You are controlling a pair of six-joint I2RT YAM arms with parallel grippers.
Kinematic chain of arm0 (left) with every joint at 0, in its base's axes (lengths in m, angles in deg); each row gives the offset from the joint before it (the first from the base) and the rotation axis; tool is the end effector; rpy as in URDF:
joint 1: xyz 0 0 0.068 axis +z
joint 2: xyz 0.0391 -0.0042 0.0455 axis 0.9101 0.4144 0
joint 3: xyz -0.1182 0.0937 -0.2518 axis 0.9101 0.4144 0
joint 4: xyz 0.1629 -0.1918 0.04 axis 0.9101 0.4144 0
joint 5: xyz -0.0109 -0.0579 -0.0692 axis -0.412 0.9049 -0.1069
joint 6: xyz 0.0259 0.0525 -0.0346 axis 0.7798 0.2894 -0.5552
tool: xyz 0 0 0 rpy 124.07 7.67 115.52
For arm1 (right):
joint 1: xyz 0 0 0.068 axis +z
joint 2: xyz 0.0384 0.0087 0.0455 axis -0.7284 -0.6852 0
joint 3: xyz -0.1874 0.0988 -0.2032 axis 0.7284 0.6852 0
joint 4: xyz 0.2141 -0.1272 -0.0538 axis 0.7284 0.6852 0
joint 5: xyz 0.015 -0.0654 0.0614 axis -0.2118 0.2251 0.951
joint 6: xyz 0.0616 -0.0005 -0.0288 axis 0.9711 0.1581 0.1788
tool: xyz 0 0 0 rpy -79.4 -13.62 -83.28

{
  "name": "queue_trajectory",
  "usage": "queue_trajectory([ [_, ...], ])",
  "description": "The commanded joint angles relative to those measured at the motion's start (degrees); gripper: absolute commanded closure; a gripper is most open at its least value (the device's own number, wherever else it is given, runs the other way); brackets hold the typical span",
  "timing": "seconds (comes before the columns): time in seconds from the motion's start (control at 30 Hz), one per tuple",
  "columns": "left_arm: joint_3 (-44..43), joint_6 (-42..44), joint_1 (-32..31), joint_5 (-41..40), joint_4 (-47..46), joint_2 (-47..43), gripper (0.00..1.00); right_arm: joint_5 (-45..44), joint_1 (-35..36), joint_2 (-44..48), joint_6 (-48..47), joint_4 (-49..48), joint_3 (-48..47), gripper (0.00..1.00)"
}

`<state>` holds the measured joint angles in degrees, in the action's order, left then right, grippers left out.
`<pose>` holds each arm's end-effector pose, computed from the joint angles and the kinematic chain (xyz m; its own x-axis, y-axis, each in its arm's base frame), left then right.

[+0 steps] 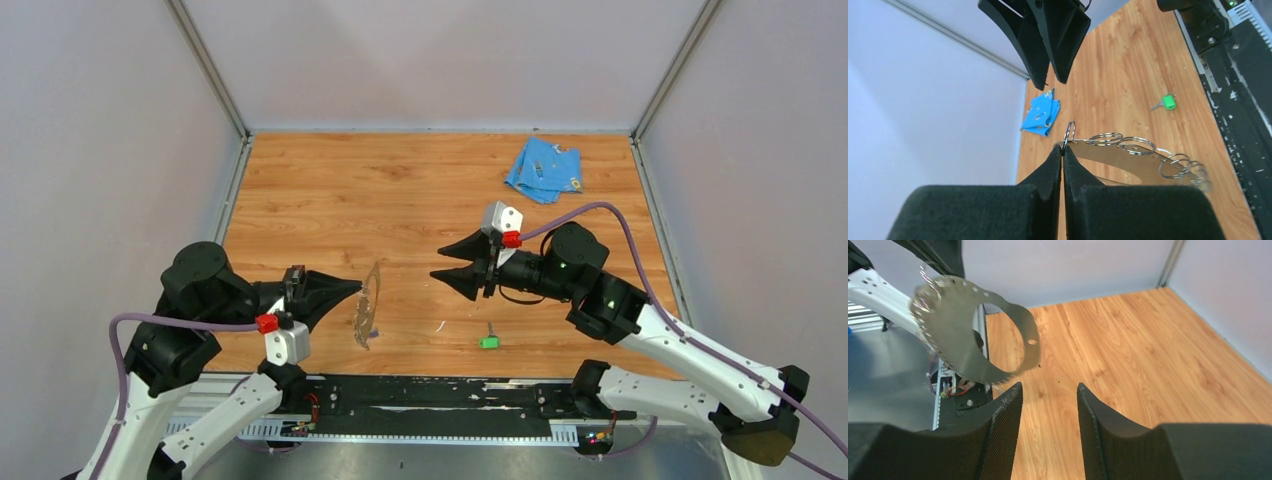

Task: Put the keys on the keyring

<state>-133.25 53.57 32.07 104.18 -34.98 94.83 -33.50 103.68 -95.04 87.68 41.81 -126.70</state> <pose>0.0225 -0.0636 0.4302 0.6746 0.1824 -0.7153 0.7253 0.0164 0.6882 0.0877 0.1708 0.4278 0.0970 0.1096 -0.9892 -0.9746 0.2119 -0.0721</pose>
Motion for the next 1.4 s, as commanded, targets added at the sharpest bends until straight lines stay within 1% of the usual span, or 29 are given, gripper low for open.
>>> queue_trajectory([
  [0.0, 0.94, 7.82, 0.35, 1.73, -0.52, -0.73, 1.00, -6.72, 0.38, 1.70, -0.05, 5.41, 1.60, 0.51],
  [0.17, 1.17, 6.27, 0.32, 1.54, -0.44, -1.17, 1.00, -13.28, 0.28, 3.49, 2.94, 10.55, 3.62, 0.39],
  [0.2, 1.10, 5.10, 0.32, 1.36, -0.49, -1.07, 1.00, -14.80, 0.17, 4.07, 3.85, 11.36, 4.24, 0.33],
  [0.23, 0.95, 3.58, 0.32, 1.05, -0.44, -0.83, 1.00, -16.77, 0.08, 4.41, 5.20, 12.60, 4.81, 0.22],
  [0.27, 0.93, 1.39, 0.36, 0.60, -0.47, -0.49, 1.00, -18.98, -0.18, 4.84, 6.74, 14.04, 5.40, 0.07],
  [0.3, 0.83, -1.24, 0.32, -0.03, -0.52, 0.04, 1.00, -20.61, -0.27, 5.21, 8.36, 15.47, 6.07, 0.01],
  [0.37, 0.70, -8.59, 0.32, -1.70, -0.38, 1.67, 1.00, -25.14, -0.45, 5.63, 11.38, 19.30, 7.42, 0.00],
  [0.43, 1.10, -16.11, 0.33, -3.73, -0.35, 3.47, 1.00, -29.18, -0.77, 5.45, 15.56, 25.72, 8.49, 0.00],
  [0.5, 2.00, -21.77, 0.32, -5.37, -0.31, 5.02, 1.00, -32.61, -1.15, 5.05, 22.44, 30.68, 9.91, 0.00],
  [0.53, 2.54, -23.71, 0.33, -5.97, -0.28, 5.50, 1.00, -34.10, -1.19, 4.78, 26.59, 33.46, 10.35, 0.00],
  [0.63, 4.19, -27.69, 0.35, -7.32, -0.35, 6.69, 1.00, -35.03, -1.29, 5.16, 32.67, 39.82, 11.42, 0.00],
  [0.73, 4.87, -31.26, 0.33, -8.74, -0.42, 8.38, 1.00, -33.67, -1.36, 7.35, 37.08, 41.65, 15.91, 0.00],
  [0.77, 4.91, -32.10, 0.40, -9.35, -0.36, 9.00, 1.00, -32.78, -1.36, 8.15, 37.66, 40.97, 17.74, 0.00],
  [0.8, 4.96, -32.63, 0.41, -9.88, -0.35, 9.56, 1.00, -32.35, -1.32, 8.75, 38.30, 40.29, 19.30, 0.03],
  [0.87, 5.30, -32.92, 0.39, -10.48, -0.39, 10.05, 1.00, -32.99, -1.37, 8.88, 40.08, 39.32, 21.80, 0.13],
  [0.93, 5.78, -33.45, 0.38, -11.03, -0.38, 10.31, 1.00, -33.68, -1.34, 7.08, 41.06, 37.98, 23.47, 0.20],
  [1.03, 6.26, -33.75, 0.46, -12.50, -0.11, 10.69, 1.00, -32.60, -1.34, 2.69, 41.23, 34.14, 25.28, 0.25],
  [1.07, 6.47, -33.40, 0.46, -12.46, -0.12, 10.42, 1.00, -31.48, -1.35, 1.08, 41.52, 32.58, 26.07, 0.30],
  [1.13, 6.76, -33.17, 0.41, -12.32, -0.14, 10.00, 1.00, -29.94, -1.38, -0.93, 41.41, 29.79, 26.56, 0.37],
  [1.27, 7.41, -32.89, 0.44, -12.93, -0.09, 9.36, 1.00, -28.78, -1.57, -3.42, 40.88, 28.23, 27.08, 0.53],
  [1.3, 7.42, -32.84, 0.45, -12.96, -0.11, 9.28, 1.00, -28.28, -1.82, -3.82, 41.18, 27.81, 27.80, 0.55],
  [1.37, 7.35, -32.70, 0.42, -12.92, -0.10, 9.09, 1.00, -26.41, -2.28, -4.42, 41.78, 25.70, 29.91, 0.56],
])
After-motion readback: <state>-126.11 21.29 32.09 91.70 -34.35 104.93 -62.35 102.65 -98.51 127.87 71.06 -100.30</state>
